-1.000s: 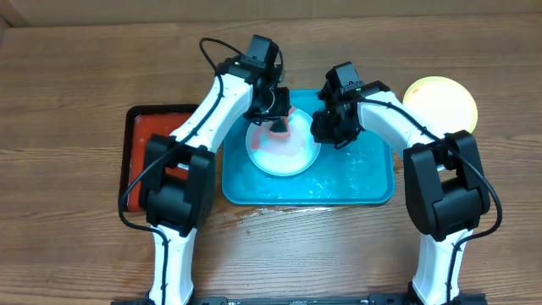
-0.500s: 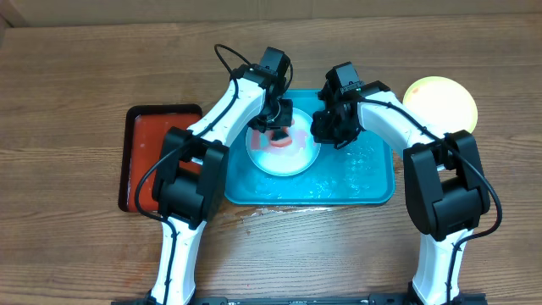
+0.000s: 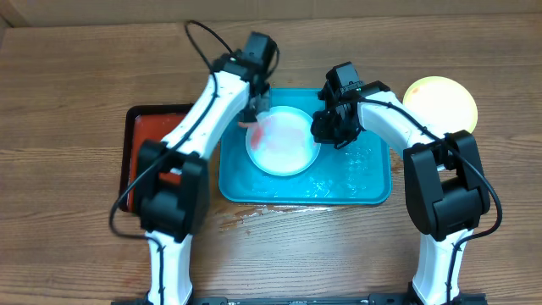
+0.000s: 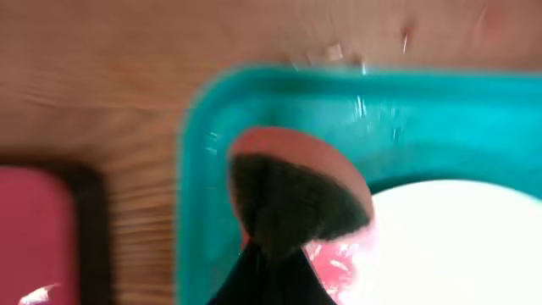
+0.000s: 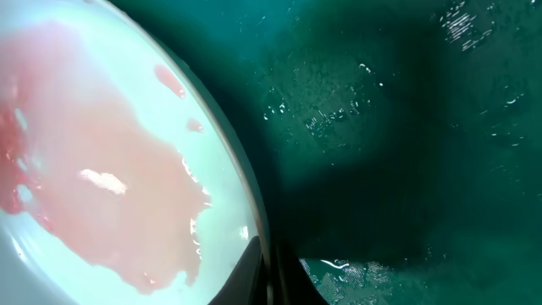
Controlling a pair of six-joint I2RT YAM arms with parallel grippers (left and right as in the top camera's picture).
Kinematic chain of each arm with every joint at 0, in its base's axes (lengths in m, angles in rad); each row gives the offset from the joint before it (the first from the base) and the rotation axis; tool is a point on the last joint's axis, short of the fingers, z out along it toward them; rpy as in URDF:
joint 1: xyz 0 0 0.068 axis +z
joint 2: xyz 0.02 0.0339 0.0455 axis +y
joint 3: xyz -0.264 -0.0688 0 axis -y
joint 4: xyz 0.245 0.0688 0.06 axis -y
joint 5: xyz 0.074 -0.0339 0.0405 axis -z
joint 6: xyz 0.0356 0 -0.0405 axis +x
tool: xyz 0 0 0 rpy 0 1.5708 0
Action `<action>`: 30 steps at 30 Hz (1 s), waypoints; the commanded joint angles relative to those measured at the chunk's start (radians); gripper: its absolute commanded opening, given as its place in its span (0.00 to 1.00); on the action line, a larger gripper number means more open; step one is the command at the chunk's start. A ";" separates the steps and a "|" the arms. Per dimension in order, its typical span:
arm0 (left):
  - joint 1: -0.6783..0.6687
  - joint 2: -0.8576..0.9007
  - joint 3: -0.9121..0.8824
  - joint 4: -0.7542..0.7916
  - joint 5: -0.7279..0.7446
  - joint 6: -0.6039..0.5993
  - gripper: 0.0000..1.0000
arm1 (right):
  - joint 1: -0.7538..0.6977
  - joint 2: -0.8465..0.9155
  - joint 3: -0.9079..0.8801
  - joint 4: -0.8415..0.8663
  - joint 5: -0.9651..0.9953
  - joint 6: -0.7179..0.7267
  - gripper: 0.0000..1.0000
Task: Clean dirty plates on tray and stack at the side
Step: 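Scrub the white plate with the left-held sponge while right gripper holds it, then return the sponge to the red tray and release it with the left gripper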
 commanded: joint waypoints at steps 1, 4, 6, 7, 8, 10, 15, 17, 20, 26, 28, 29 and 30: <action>0.024 -0.141 -0.001 -0.019 -0.056 -0.042 0.04 | -0.003 0.003 -0.005 0.000 0.013 -0.002 0.04; 0.063 -0.190 -0.001 -0.090 -0.055 -0.089 0.04 | -0.003 0.003 -0.005 0.000 0.013 -0.002 0.04; 0.101 -0.201 -0.002 -0.164 -0.051 -0.125 0.04 | -0.003 0.003 -0.005 0.001 0.013 -0.002 0.04; 0.125 -0.201 -0.002 -0.215 -0.049 -0.150 0.04 | -0.003 0.003 -0.005 0.002 0.013 -0.002 0.04; 0.142 -0.198 -0.005 -0.250 -0.049 -0.172 0.04 | -0.003 0.003 -0.005 0.005 0.013 -0.002 0.04; 0.191 -0.187 -0.027 -0.322 -0.049 -0.222 0.04 | -0.003 0.003 -0.005 0.015 0.013 -0.002 0.04; 0.296 -0.180 -0.144 -0.292 -0.049 -0.234 0.04 | -0.003 0.003 -0.005 0.043 0.013 -0.002 0.04; 0.342 -0.179 -0.211 -0.243 -0.040 -0.236 0.04 | -0.003 0.003 -0.005 0.042 0.013 -0.002 0.04; 0.406 -0.179 -0.304 -0.167 -0.030 -0.236 0.04 | -0.003 0.003 -0.005 0.036 0.013 -0.002 0.04; 0.485 -0.179 -0.430 -0.016 0.008 -0.193 0.04 | -0.003 0.003 -0.005 0.038 0.013 -0.002 0.04; 0.491 -0.179 -0.466 0.050 0.061 -0.139 0.04 | -0.003 0.003 -0.005 0.042 0.013 -0.002 0.04; 0.491 -0.179 -0.474 0.066 0.073 -0.131 0.04 | -0.003 0.003 -0.005 0.043 0.013 -0.002 0.04; 0.491 -0.179 -0.478 0.077 0.077 -0.129 0.05 | -0.003 0.003 -0.005 0.043 0.013 -0.002 0.04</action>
